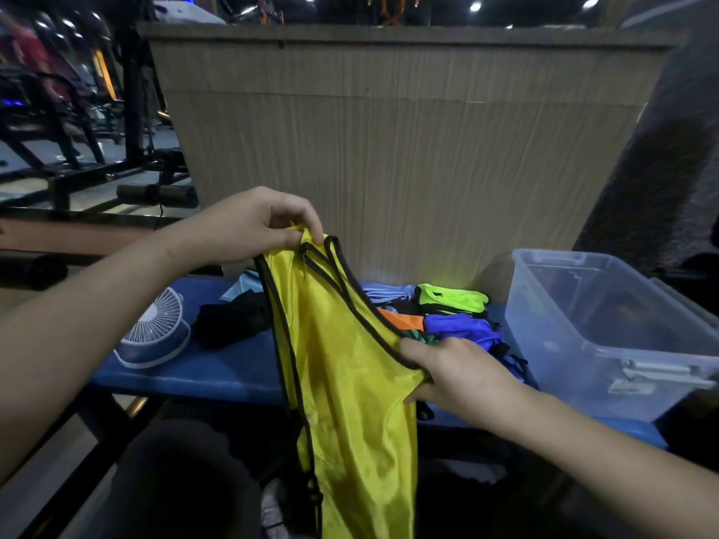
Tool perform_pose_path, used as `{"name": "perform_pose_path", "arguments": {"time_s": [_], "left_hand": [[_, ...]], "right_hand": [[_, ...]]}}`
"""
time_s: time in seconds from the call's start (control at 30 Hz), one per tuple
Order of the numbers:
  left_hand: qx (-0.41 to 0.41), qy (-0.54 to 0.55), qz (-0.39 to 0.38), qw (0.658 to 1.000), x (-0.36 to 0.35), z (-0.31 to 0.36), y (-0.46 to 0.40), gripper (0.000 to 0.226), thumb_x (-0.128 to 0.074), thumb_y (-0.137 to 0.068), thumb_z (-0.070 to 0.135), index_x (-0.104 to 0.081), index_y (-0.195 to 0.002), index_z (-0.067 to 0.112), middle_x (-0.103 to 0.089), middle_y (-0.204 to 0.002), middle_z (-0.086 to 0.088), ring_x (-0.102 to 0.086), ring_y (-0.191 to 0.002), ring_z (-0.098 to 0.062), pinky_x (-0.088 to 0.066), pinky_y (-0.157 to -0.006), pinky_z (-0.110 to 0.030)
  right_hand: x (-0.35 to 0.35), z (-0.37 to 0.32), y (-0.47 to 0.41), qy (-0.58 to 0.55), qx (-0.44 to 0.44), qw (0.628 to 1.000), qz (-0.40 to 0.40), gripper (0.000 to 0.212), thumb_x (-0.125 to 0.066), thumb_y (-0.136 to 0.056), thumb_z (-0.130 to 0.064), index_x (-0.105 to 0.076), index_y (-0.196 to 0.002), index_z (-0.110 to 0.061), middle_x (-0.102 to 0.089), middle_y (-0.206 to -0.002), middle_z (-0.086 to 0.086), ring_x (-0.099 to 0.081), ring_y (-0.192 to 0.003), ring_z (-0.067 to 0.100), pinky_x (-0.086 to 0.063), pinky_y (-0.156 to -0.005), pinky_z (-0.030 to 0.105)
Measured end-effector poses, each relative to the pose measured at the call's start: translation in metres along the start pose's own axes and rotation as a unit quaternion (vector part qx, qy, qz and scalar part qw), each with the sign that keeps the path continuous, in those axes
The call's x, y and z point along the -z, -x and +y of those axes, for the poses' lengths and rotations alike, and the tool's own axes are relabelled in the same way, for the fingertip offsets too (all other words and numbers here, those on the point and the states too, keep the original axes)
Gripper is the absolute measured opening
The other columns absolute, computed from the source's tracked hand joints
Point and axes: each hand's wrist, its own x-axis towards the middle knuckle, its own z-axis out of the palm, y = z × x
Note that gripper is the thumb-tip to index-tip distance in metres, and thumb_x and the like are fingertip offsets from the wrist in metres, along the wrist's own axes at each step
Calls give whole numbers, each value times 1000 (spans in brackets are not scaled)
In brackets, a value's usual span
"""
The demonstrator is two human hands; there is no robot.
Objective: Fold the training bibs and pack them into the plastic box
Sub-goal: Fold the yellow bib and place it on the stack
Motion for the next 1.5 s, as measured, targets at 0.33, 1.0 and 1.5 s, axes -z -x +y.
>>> {"name": "perform_pose_path", "arguments": {"time_s": [0.33, 1.0, 1.5], "left_hand": [[14, -6, -24, 1000, -8, -7, -2, 28, -63, -95, 14, -70, -94, 40, -60, -76, 22, -52, -65, 0, -40, -64, -21], [107, 42, -12, 993, -21, -15, -14, 14, -64, -96, 13, -74, -95, 23, -74, -93, -1, -67, -88, -14, -52, -85, -37], [74, -68, 108, 989, 5, 35, -12, 9, -76, -86, 22, -75, -86, 31, -67, -76, 11, -60, -74, 0, -44, -64, -24]], "right_hand": [[20, 10, 10, -315, 12, 932, -179, 17, -48, -103, -14, -41, -92, -25, -76, -87, 14, -76, -76, 23, -59, -74, 38], [11, 39, -3, -167, 13, 983, 70, 37, -55, -88, -59, -42, -74, -27, -53, -72, -5, -49, -68, 15, -47, -63, 43], [53, 24, -4, -126, -98, 987, 29, 17, -65, -96, -29, -61, -83, -17, -65, -75, -1, -62, -47, 12, -53, -62, 37]]}}
